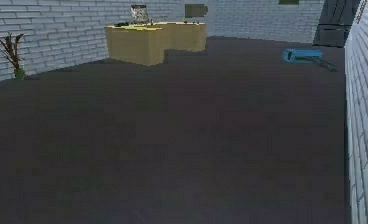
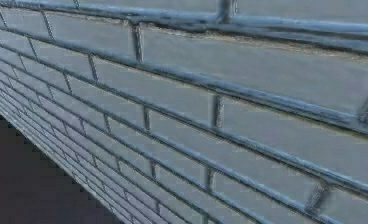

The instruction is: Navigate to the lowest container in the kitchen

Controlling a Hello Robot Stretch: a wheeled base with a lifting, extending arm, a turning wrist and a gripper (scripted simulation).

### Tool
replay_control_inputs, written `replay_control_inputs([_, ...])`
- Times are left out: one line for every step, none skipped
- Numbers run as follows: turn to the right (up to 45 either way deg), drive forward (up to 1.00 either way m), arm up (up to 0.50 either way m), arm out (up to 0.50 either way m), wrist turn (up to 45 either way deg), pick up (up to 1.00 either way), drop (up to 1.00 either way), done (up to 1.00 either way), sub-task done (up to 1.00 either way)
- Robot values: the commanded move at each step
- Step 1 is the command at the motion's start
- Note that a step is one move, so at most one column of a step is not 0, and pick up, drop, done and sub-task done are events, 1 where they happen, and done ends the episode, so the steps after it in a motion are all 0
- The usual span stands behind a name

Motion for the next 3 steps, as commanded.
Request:
replay_control_inputs([0.0,0.55,0.0,0.0,0.0,0.0,0.0,0.0,0.0])
replay_control_inputs([-45.0,0.0,0.0,0.0,0.0,0.0,0.0,0.0,0.0])
replay_control_inputs([-12.0,0.0,0.0,0.0,0.0,0.0,0.0,0.0,0.0])
